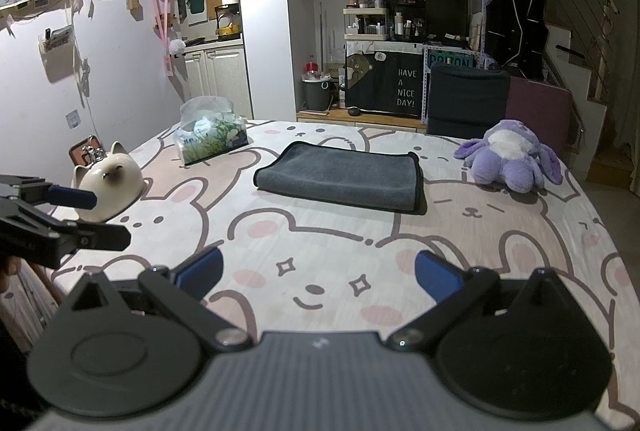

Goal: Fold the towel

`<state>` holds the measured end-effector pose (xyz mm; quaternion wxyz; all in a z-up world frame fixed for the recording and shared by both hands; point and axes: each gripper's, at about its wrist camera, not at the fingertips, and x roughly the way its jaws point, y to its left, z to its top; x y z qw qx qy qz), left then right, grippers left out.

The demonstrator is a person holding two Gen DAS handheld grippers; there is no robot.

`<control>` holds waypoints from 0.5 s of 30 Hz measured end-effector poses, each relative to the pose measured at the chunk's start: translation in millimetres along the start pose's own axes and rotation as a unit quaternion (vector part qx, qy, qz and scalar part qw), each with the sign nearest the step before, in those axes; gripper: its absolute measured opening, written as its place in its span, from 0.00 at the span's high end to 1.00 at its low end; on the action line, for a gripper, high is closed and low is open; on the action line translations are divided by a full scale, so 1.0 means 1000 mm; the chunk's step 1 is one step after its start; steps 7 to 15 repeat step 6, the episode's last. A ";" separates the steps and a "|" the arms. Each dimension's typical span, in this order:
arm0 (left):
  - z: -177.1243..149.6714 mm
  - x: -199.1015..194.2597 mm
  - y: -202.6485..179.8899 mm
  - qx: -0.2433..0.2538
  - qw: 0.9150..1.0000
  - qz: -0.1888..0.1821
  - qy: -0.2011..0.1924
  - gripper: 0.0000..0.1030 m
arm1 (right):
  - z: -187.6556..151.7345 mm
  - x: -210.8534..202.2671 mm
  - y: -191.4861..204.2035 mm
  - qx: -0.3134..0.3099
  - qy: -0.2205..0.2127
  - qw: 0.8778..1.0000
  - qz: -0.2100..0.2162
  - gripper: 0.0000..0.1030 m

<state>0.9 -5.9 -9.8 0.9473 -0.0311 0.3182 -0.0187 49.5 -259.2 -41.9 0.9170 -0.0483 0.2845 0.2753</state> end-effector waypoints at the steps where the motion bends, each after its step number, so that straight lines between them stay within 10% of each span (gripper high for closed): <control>1: 0.001 0.000 0.001 0.000 1.000 0.000 0.000 0.00 | 0.000 0.000 0.000 0.000 0.000 1.000 0.000 0.00; 15: 0.001 0.000 0.001 -0.001 1.000 0.001 0.001 0.00 | 0.000 0.000 0.000 0.000 0.000 1.000 0.000 0.00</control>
